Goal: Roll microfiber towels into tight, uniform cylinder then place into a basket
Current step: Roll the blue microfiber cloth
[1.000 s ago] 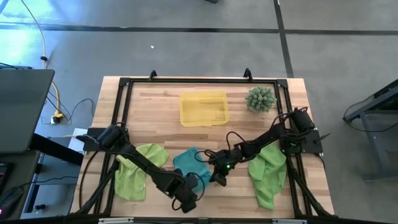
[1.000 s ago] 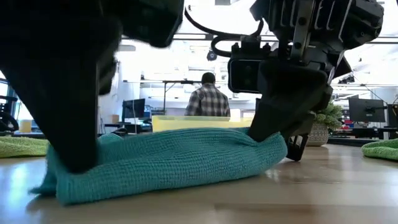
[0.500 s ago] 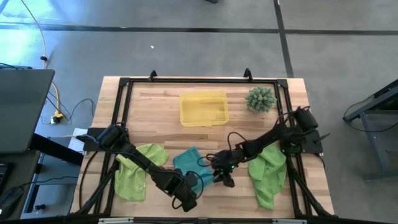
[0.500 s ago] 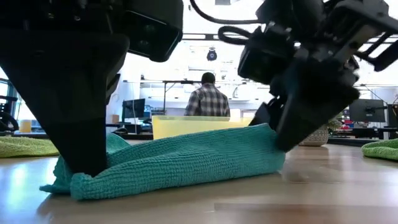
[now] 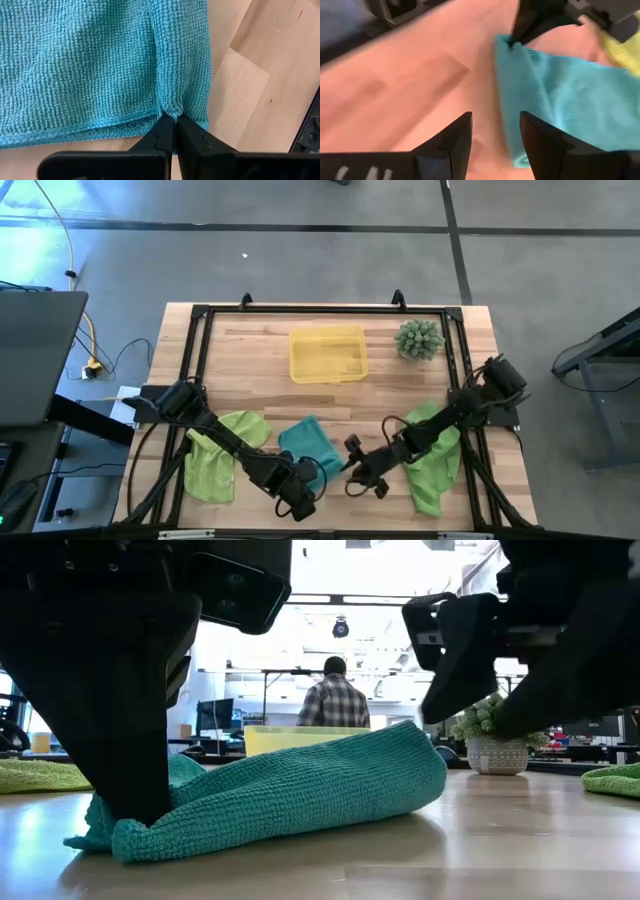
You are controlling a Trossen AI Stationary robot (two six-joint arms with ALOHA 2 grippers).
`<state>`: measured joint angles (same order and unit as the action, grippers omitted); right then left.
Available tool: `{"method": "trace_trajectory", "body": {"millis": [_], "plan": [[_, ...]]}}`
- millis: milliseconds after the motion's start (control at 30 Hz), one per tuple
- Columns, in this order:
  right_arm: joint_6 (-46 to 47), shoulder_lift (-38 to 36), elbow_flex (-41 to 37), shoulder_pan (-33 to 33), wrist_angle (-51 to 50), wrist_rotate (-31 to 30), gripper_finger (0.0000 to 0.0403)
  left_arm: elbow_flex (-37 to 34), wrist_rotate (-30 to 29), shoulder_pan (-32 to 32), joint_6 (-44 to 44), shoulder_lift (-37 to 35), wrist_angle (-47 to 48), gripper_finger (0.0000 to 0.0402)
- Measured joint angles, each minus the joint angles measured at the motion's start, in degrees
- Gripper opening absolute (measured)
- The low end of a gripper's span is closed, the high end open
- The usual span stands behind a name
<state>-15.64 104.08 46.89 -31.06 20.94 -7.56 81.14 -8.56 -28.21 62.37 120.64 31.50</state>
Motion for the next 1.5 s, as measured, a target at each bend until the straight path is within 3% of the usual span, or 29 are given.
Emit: {"method": "trace_trajectory", "body": {"millis": [200, 467, 600, 733, 900, 1167, 1300, 1433, 1500], "plan": [[-1.4, 4.35, 0.05, -0.54, 5.92, -6.87, 0.0167, -0.05, -0.07, 0.02, 0.0, 0.04, -0.25, 0.0], [-0.94, 4.85, 0.15, 1.37, 3.86, -4.89, 0.0219, -0.07, -0.11, 0.02, 0.0, 0.07, -0.43, 0.0], [2.02, 4.85, 0.17, 2.12, 0.93, -3.57, 0.0219, -0.07, -0.11, 0.02, 0.0, 0.07, -0.45, 0.0], [5.49, 4.72, 0.31, 2.46, -1.92, -3.07, 0.0187, -0.07, -0.12, 0.02, -1.36, 0.05, -0.48, 0.0], [10.63, 4.66, 0.35, 2.52, -3.73, -2.52, 0.0117, -0.09, -0.11, 0.07, -1.49, 0.01, -1.07, 0.0006], [17.48, 4.44, 0.5, 2.61, -6.83, -2.12, 0.0009, -0.33, 2.93, 0.65, -1.61, -2.58, -0.54, 0.0051], [22.43, 4.39, 0.46, 3.39, -7.14, 2.86, 0.0008, -0.28, 4.11, 1.27, -3.53, -5.5, 0.14, 0.0073], [29.46, 4.45, 0.44, 5.77, -7.38, 12.9, 0.0003, -0.22, 4.29, 1.51, -6.68, -8.6, -0.01, 0.0085], [33.58, 4.52, 0.44, 7.63, -7.25, 17.61, 0.0003, -0.19, 1.64, 0.94, -9.22, -9.73, -0.1, 0.0087]]}}
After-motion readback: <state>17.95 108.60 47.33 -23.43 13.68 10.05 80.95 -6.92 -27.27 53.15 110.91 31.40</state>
